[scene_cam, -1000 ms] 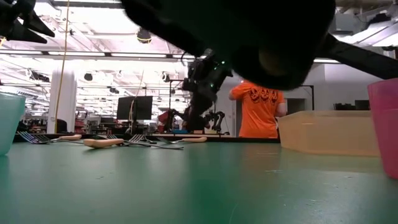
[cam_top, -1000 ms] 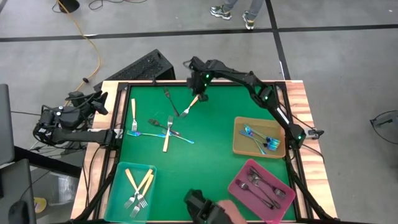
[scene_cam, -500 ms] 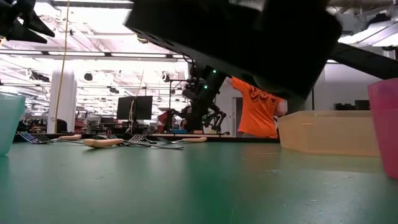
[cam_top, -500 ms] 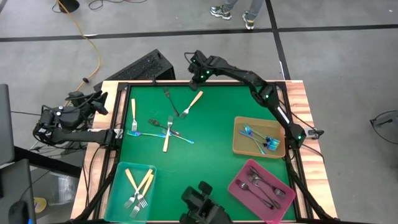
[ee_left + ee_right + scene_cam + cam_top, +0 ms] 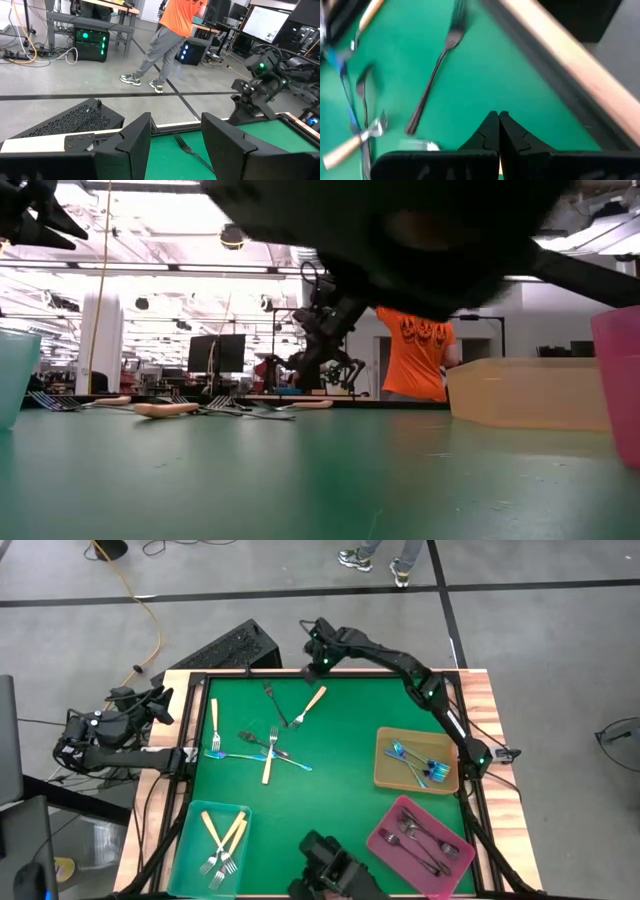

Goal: Sort silverware by color (type)
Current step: Put the yellow fork into the blue bin

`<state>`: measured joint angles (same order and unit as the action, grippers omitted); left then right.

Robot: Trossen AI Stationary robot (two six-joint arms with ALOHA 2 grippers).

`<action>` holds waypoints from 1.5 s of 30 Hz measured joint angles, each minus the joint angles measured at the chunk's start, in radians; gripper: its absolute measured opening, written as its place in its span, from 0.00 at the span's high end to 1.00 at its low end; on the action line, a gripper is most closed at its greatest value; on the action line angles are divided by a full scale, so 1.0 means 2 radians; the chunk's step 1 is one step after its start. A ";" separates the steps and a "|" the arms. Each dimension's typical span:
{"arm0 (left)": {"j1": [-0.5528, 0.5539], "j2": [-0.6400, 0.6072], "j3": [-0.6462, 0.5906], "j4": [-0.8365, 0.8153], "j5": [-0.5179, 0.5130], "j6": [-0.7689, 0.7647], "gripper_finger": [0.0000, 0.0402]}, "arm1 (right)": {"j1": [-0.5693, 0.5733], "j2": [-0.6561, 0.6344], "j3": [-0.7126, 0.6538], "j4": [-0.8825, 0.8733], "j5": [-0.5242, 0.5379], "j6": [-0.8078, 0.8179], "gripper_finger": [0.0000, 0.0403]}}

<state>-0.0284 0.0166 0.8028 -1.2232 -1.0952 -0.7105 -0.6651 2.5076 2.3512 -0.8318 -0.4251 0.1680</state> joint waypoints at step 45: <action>0.000 0.000 0.000 0.001 0.005 0.005 0.61 | 0.052 -0.128 -0.452 0.703 0.137 0.481 0.96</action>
<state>-0.0287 0.0166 0.8028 -1.2209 -1.0851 -0.7009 -0.5616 2.2526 1.4477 0.5747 -0.1502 1.1296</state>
